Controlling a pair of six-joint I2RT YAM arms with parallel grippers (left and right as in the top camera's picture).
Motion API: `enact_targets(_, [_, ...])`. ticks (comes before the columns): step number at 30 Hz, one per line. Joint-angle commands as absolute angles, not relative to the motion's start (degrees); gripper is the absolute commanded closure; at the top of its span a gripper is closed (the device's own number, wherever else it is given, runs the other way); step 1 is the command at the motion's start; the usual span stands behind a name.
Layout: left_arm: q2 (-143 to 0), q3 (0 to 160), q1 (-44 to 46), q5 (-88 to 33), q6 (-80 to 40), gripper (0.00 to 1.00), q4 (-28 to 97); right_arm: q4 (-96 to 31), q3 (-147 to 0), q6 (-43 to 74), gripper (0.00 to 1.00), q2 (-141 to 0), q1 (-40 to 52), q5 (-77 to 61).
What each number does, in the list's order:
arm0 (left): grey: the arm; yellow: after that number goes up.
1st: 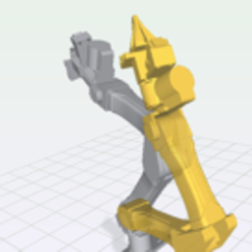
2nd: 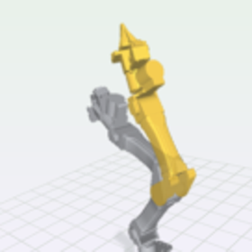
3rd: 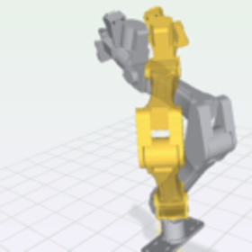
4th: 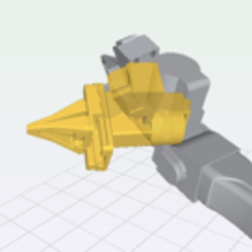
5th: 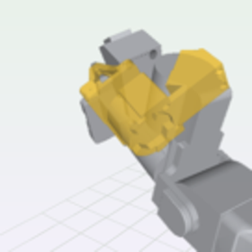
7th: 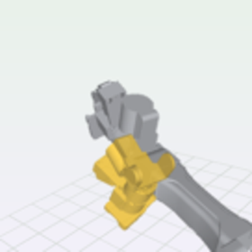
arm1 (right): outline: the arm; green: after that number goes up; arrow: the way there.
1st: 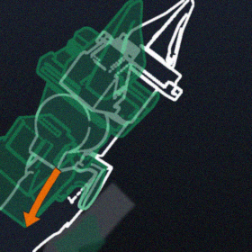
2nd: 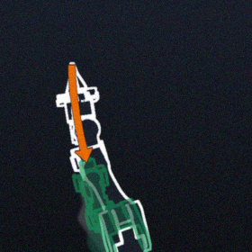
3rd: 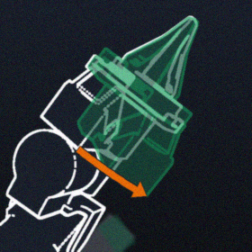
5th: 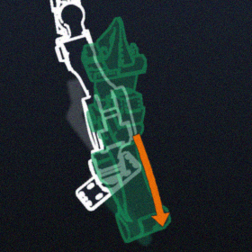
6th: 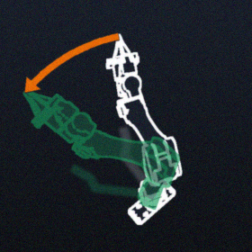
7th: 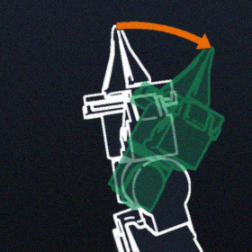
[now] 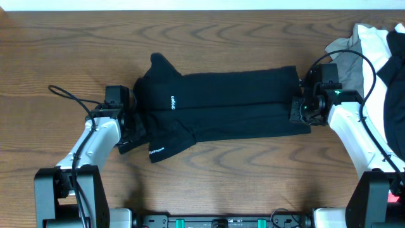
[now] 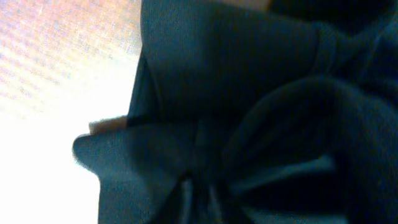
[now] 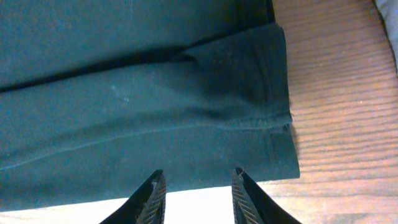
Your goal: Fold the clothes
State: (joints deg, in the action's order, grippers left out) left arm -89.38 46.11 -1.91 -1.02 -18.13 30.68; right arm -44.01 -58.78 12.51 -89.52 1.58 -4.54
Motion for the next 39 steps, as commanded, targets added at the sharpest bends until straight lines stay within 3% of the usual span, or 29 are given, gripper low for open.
enact_targets(1, [-88.7, 46.3, -2.8, 3.5, -17.6, 0.94, 29.2, -44.6, -59.4, 11.5, 0.67, -89.7, 2.1, -4.9])
enact_targets(6, [-85.9, 48.3, -3.5, 15.0, -16.5, 0.94, 28.6, -44.8, -59.4, 11.5, 0.67, -89.7, 2.1, -5.0])
enact_targets(11, [-83.4, 48.6, -3.6, 15.7, -16.5, 0.92, 25.1, -45.0, -59.3, 11.5, 0.66, -89.7, 2.1, -5.0])
enact_targets(13, [-82.7, 48.6, -3.6, 15.7, -16.5, 0.56, 25.2, -45.3, -59.2, 11.5, 0.66, -89.7, 2.1, -5.0])
enact_targets(14, [-82.2, 48.6, -3.6, 15.1, -16.5, 0.48, 26.0, -45.4, -59.2, 11.5, 0.66, -89.7, 2.1, -4.9])
enact_targets(18, [-80.1, 48.6, -3.5, 8.2, -16.5, 0.36, 32.6, -45.5, -59.2, 11.5, 0.66, -89.7, 2.1, -4.9])
enact_targets(25, [-79.1, 47.6, -3.4, -1.8, -16.5, 0.35, 40.2, -45.5, -59.2, 11.5, 0.66, -89.7, 2.1, -4.9])
enact_targets(39, [-81.7, 37.6, -3.4, -9.6, -16.5, 0.35, 30.4, -45.9, -59.2, 11.3, 0.66, -89.7, 2.1, -4.9])
